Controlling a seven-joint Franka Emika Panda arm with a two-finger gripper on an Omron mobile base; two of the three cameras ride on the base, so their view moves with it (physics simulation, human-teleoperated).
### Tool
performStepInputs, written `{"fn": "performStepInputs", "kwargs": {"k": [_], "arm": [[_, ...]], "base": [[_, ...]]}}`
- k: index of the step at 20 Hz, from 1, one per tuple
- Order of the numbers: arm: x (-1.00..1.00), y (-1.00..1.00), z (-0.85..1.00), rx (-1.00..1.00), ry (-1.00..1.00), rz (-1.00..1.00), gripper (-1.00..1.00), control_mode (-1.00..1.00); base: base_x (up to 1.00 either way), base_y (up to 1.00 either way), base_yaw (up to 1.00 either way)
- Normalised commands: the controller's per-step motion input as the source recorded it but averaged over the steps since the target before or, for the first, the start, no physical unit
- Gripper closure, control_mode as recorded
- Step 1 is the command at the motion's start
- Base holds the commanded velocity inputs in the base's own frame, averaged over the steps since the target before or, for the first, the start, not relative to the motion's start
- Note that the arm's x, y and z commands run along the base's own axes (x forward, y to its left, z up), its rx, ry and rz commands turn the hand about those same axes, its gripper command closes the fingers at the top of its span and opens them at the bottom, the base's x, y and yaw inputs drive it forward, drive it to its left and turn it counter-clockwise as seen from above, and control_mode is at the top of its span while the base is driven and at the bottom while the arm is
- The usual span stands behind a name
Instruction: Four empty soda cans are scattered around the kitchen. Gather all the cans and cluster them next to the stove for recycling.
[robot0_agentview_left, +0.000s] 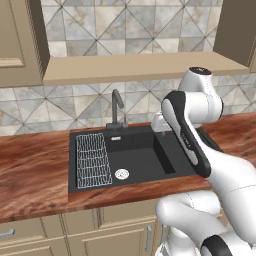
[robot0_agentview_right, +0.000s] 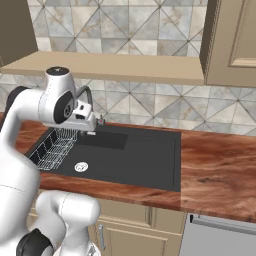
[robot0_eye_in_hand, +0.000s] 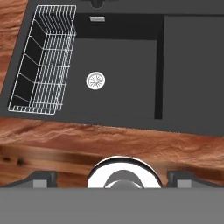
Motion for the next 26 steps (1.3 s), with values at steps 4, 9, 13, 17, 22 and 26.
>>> {"fn": "performStepInputs", "kwargs": {"k": [4,9,13,17,22,26], "arm": [[-0.32,0.0,-0.13,0.0,0.0,0.0,-1.0,-1.0],[-0.29,0.0,-0.07,0.0,0.0,0.0,-1.0,-1.0],[-0.16,0.0,-0.04,0.0,0.0,0.0,-1.0,-1.0],[-0.01,0.02,-0.01,0.0,0.0,0.0,-1.0,1.0],[0.0,0.0,0.0,0.0,0.0,0.0,-1.0,1.0],[0.0,0.0,0.0,0.0,0.0,0.0,-1.0,1.0]], "base": [[0.0,0.0,0.0],[0.0,0.0,0.0],[0.0,0.0,0.0],[0.0,0.0,0.0],[-0.17,0.0,0.0],[-0.59,0.0,0.0]]}}
